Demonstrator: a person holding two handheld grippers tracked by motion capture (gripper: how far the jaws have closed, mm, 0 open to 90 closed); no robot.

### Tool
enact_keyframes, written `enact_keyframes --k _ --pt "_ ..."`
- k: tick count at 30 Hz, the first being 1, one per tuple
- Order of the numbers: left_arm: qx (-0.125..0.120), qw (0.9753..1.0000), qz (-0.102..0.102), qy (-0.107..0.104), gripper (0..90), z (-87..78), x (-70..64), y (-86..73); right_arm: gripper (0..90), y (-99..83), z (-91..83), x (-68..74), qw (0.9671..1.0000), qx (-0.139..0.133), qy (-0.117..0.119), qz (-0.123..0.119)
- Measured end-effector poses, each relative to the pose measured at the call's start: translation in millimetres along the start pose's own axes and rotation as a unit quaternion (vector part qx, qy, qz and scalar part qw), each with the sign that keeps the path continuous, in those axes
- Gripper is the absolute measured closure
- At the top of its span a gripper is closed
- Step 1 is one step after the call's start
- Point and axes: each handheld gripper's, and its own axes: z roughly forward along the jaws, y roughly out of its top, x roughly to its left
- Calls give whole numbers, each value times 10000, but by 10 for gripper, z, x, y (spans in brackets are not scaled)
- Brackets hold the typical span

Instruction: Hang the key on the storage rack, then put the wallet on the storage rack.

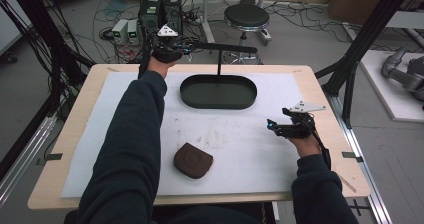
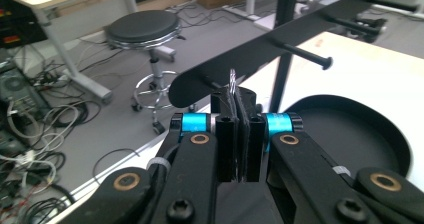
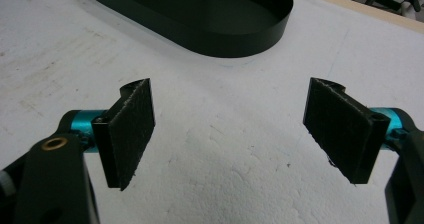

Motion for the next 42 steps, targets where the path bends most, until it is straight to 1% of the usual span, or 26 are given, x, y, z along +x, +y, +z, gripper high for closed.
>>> enact_keyframes --k 1,3,4,5,7,8,9,10,12,13,14,15,18,20,21,22,24,25,28,30,31,33,34,37,42 --pt "47 9999 -6 136 866 9 -3 -3 209 -1 -1 -1 10000 5 2 -4" --pt "24 9997 -92 223 833 8 -2 -10 209 -3 2 -2 10000 7 -1 -11" --pt "30 9995 -132 277 770 2 -1 -11 209 -4 2 -2 10000 5 2 -13" --pt "32 9993 -172 326 735 -15 -1 -17 209 -3 2 1 10000 9 9 -2" --pt "0 9988 -292 389 696 -86 -3 -65 209 -2 5 4 10000 11 27 -29" --pt "-28 9985 -364 417 661 -126 -3 -104 209 -3 9 3 10000 17 19 -64" --pt "-46 9981 -422 456 639 -175 -6 -147 209 -2 13 10 10000 20 40 -25" --pt "-81 9977 -474 476 616 -232 -8 -195 209 -2 14 9 10000 36 39 -58" --pt "-186 9964 -695 451 561 -342 -23 -290 209 -1 18 13 10000 26 48 -68" --pt "-290 9949 -878 406 524 -428 -46 -362 209 0 18 14 10000 25 52 -73" --pt "-354 9943 -934 369 491 -486 -67 -405 209 1 17 20 10000 5 56 -67" --pt "-463 9937 -953 367 479 -583 -116 -475 209 3 16 19 9999 -10 68 -84" --pt "-634 9926 -965 377 369 -810 -225 -650 209 5 20 23 9999 -12 93 -83" --pt "-699 9922 -935 427 277 -909 -276 -732 209 8 23 32 9999 10 143 -85" --pt "-749 9920 -947 370 259 -964 -296 -775 208 14 25 40 9999 2 148 -88" --pt "-833 9912 -968 361 242 -1015 -318 -819 208 19 27 47 9998 -4 159 -103" --pt "-902 9908 -959 316 206 -1102 -348 -903 207 31 37 67 9997 16 191 -125" --pt "-910 9908 -952 308 202 -1139 -358 -947 207 47 67 79 9996 13 240 -158" --pt "-831 9918 -912 331 202 -1225 -378 -1068 206 67 99 94 9996 40 215 -196" --pt "-771 9922 -933 309 202 -1274 -390 -1133 206 84 124 113 9994 78 260 -207" --pt "-784 9921 -926 321 202 -1299 -402 -1163 206 89 128 123 9993 87 262 -234" --pt "-763 9925 -891 334 202 -1342 -430 -1216 206 91 127 143 9992 119 303 -237" --pt "-736 9932 -837 340 202 -1364 -445 -1244 206 92 126 147 9991 115 307 -255" --pt "-714 9935 -817 357 202 -1412 -467 -1297 206 98 114 156 9991 89 333 -232" --pt "-690 9926 -915 409 202 -1498 -469 -1404 207 106 106 175 9990 43 388 -232"
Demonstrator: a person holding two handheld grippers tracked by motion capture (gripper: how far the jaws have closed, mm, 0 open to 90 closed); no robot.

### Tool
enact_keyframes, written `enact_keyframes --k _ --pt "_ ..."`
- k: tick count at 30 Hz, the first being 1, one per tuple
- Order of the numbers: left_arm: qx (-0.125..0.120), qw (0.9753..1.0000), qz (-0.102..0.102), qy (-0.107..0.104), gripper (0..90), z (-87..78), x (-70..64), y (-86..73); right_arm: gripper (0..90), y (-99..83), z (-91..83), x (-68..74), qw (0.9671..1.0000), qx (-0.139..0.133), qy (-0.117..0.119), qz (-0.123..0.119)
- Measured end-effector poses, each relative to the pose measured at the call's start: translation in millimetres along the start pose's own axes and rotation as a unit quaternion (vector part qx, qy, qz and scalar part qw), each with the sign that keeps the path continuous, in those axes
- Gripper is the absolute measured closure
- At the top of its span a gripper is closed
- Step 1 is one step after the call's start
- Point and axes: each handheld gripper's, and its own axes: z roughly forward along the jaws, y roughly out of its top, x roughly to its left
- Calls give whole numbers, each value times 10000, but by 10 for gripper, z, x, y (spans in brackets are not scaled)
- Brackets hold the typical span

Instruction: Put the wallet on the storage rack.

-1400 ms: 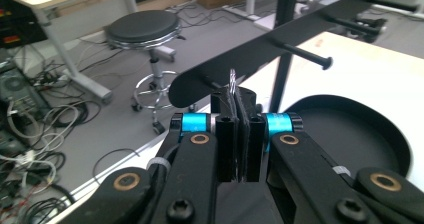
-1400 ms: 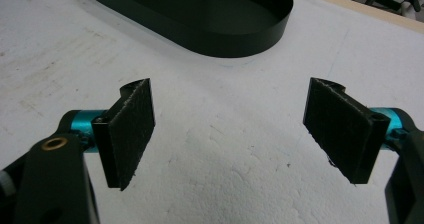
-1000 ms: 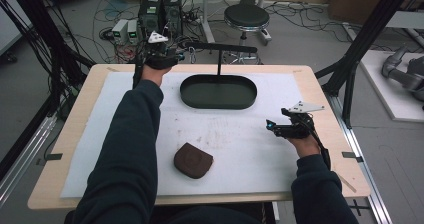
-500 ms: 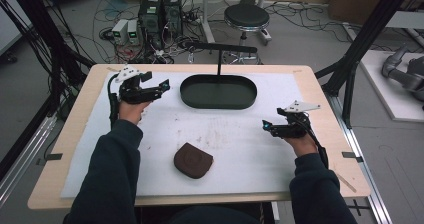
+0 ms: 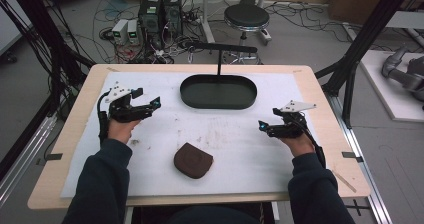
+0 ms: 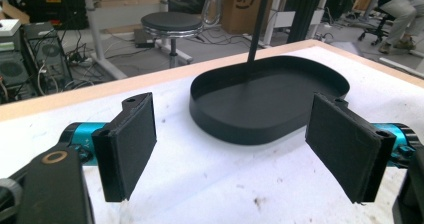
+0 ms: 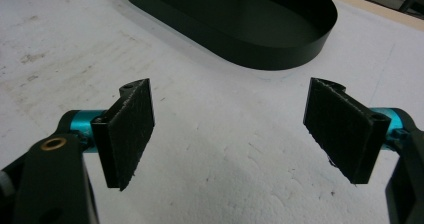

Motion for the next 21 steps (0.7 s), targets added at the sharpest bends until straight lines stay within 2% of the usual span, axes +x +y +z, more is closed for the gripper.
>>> enact_keyframes --k 6,7,9,12,14,18,21 --pt "135 9999 -1 101 202 -125 44 -129 207 15 4 48 9999 -87 111 23" --pt "165 9998 47 117 201 -152 47 -159 207 18 9 56 9998 -96 136 56" --pt "198 9998 50 86 202 -193 44 -208 206 34 32 89 9994 -150 281 121" --pt "193 9998 55 63 202 -252 27 -279 207 68 42 184 9988 -263 424 -26" --pt "192 9998 45 65 202 -296 17 -339 207 94 54 245 9979 -325 567 -34" --pt "260 9996 63 79 202 -331 10 -399 206 139 124 393 9958 -286 872 -60" --pt "292 9995 119 82 208 -334 4 -409 206 184 185 536 9936 -312 1075 -175"
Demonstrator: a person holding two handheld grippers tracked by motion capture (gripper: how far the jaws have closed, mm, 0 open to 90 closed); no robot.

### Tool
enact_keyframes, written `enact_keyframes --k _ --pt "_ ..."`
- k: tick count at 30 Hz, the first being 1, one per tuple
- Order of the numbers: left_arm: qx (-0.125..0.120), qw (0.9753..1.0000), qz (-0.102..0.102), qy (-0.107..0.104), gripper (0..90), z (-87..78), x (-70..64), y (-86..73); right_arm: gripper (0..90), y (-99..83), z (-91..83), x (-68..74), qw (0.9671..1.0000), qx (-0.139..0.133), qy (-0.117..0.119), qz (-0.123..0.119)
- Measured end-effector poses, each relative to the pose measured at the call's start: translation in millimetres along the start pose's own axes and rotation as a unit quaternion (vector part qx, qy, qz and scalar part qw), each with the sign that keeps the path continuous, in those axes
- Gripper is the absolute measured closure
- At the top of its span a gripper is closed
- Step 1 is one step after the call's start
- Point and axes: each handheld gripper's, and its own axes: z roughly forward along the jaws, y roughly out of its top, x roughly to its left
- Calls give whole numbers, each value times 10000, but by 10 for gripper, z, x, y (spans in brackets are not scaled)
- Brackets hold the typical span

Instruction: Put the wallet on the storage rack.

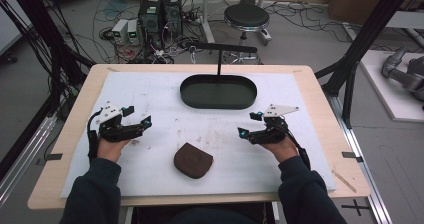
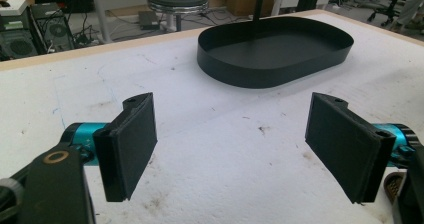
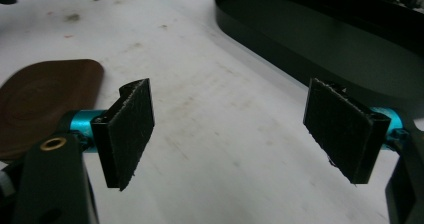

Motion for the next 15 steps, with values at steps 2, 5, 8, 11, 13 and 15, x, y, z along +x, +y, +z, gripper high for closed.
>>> enact_keyframes --k 2,5,8,11,13,15 --pt "6 10000 14 -4 208 7 3 -3 206 35 76 92 9999 -35 166 -31" --pt "2 10000 -13 -18 210 18 9 -10 206 79 248 263 9984 31 556 -67" --pt "82 10000 -4 -41 212 32 20 -22 206 95 406 432 9960 175 849 -208" --pt "98 9999 -22 -52 212 49 26 -29 207 102 546 590 9926 256 1143 -314" --pt "99 9999 -18 -20 214 47 35 -30 207 101 633 661 9903 309 1300 -370" --pt "90 10000 -14 20 214 41 44 -30 207 91 696 718 9882 392 1435 -359"
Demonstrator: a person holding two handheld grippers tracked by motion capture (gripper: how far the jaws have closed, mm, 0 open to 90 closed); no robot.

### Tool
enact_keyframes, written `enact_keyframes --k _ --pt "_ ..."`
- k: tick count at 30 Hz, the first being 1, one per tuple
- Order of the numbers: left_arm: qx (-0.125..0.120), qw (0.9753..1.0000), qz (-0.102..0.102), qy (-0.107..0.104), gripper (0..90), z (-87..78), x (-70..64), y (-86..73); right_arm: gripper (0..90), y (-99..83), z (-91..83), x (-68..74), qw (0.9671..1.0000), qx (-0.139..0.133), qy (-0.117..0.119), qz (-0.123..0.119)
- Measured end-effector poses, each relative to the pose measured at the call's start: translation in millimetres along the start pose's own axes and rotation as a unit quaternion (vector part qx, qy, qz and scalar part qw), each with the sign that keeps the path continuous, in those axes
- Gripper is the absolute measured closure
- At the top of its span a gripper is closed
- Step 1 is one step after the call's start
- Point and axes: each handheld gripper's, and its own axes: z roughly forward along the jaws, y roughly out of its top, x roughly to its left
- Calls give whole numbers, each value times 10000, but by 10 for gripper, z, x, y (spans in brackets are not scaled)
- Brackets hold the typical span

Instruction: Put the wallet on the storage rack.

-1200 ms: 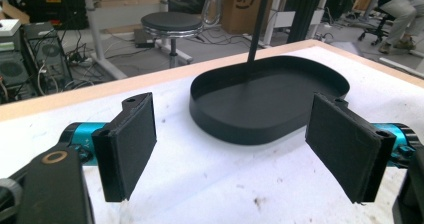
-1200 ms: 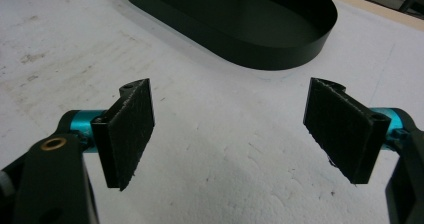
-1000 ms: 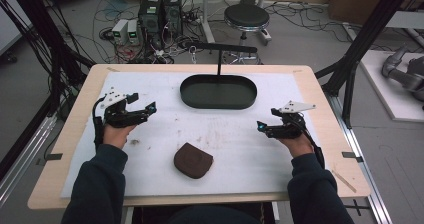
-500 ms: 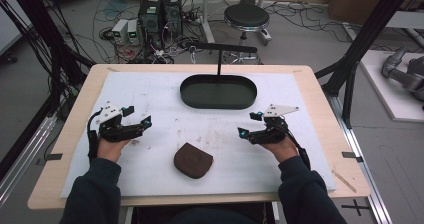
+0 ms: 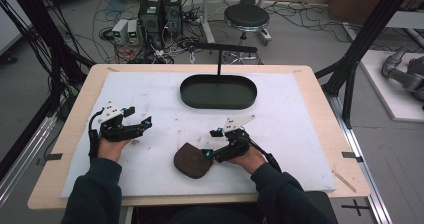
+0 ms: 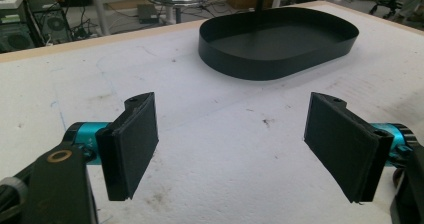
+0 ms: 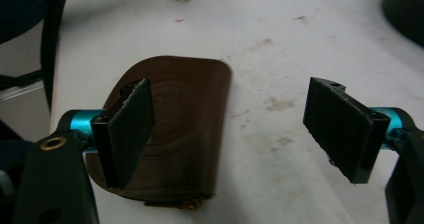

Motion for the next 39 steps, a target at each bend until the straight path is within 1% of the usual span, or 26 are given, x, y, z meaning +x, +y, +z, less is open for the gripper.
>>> enact_keyframes --k 1,3,4,8,9,12,13,14,15,16,17,19,21,22,23,24,28,29,31,33,35,36,37,39 --pt "-23 10000 11 53 214 -8 7 0 207 -4 38 25 10000 66 62 22" --pt "-44 9998 57 175 214 -31 15 4 207 -15 106 56 9997 206 151 -13" --pt "-67 9997 56 213 214 -41 21 4 207 -19 127 68 9995 236 192 4" --pt "-90 9995 -10 296 216 -61 49 -11 207 -30 186 93 9989 343 308 69" --pt "-94 9995 -22 310 216 -61 53 -14 207 -37 205 97 9985 413 352 69" --pt "-98 9994 -15 337 217 -59 60 -17 207 -73 284 107 9972 657 365 42" --pt "-104 9993 -21 349 218 -56 59 -18 208 -86 299 92 9966 670 444 200" --pt "-106 9993 -13 362 219 -55 61 -18 214 -93 304 73 9959 708 498 269" --pt "-92 9993 1 363 221 -53 64 -19 249 -101 311 56 9947 736 605 392" --pt "-95 9993 -13 361 221 -48 64 -20 324 -108 315 35 9927 773 761 523" --pt "-93 9993 -21 349 222 -44 64 -22 359 -112 309 21 9906 780 931 624" --pt "-74 9993 5 361 226 -39 63 -23 384 -111 307 16 9899 798 950 685" --pt "-74 9993 12 361 227 -37 60 -22 412 -106 299 8 9882 843 970 838" --pt "-77 9993 7 359 230 -36 60 -22 436 -104 293 10 9881 842 948 866" --pt "-82 9993 -2 357 230 -35 60 -22 450 -98 284 6 9887 851 943 790" --pt "-86 9993 -2 358 231 -37 62 -23 465 -95 281 9 9890 832 947 775" --pt "-91 9993 9 367 232 -42 60 -22 550 -48 215 23 9921 764 823 550" --pt "-102 9993 6 371 232 -41 57 -24 569 -39 193 22 9933 730 759 483" --pt "-78 9993 34 366 233 -46 55 -26 608 -23 136 8 9944 670 680 452" --pt "-98 9993 4 365 233 -45 45 -29 629 -6 70 -28 9962 606 511 356" --pt "-91 9993 21 375 235 -47 47 -28 654 4 -9 -83 9975 524 336 334" --pt "-94 9993 2 366 235 -45 45 -30 660 6 -41 -103 9978 492 258 359" --pt "-84 9993 10 373 235 -46 47 -29 668 6 -95 -146 9983 462 101 339" --pt "-80 9993 25 367 235 -43 48 -30 686 7 -180 -200 9984 429 -72 364"
